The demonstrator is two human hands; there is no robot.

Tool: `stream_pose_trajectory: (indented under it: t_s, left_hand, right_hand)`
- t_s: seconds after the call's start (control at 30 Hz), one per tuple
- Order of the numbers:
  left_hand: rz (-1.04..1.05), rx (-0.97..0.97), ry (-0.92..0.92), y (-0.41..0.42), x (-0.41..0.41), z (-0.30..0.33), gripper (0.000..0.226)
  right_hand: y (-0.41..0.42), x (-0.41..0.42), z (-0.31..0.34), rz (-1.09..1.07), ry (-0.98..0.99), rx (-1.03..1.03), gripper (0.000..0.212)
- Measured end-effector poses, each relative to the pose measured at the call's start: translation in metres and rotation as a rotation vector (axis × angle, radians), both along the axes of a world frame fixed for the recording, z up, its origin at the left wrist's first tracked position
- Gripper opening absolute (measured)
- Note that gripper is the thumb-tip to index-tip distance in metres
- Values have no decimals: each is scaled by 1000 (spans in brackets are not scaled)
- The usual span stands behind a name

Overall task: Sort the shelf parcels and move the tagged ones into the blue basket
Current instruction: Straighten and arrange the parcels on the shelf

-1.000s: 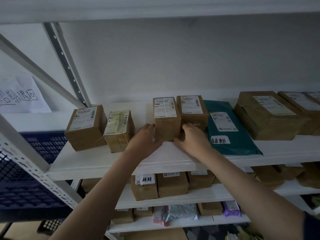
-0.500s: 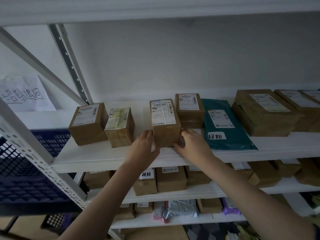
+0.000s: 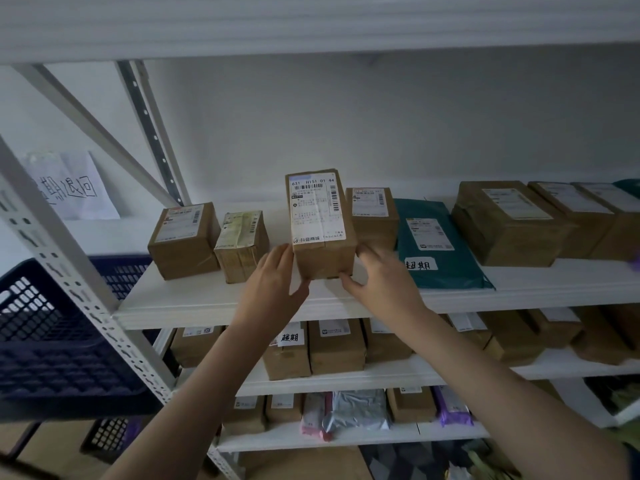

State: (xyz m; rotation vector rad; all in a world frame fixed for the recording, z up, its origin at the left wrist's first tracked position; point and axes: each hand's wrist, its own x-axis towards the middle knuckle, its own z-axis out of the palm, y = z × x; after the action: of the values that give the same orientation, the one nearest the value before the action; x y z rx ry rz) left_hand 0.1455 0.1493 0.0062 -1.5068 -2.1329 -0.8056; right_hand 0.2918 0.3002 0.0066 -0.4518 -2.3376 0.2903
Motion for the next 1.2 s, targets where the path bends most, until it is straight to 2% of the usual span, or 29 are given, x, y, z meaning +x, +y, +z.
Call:
stream_pose_trajectory:
  t_s: [0.13,0.27,0.4,0.67,0.9,1.0,1.2]
  left_hand:
    - [18,-42,-34,-5,-3,-5,55]
    - [15,-52,-232,-8,-7,-12,55]
    - [0,-78,-311,-7,-20,-18,57]
    - [3,-140,-312,-2,-63,-24,40]
    - [-51,-187,-357,-18,-83,-25,39]
    - [-3,-185,-379,-32,-78,-32,28]
    - [-39,-144,-331,-31,-33,-37,26]
  right_hand:
    - [-6,-2,-6,-12,-39,-47,42]
    - [-8,-11,-12,6,-105,-130,38]
    - [-7,-26,-15,-17,-167,-180,35]
    - [-10,-62,-21,-79,-232,-204,32]
    - [-19,-81,-21,-90,-231,-220,35]
    - [-23,-74,-20,-72,-229,-235,42]
    - [7,-32,-13,-102,-218,-210,49]
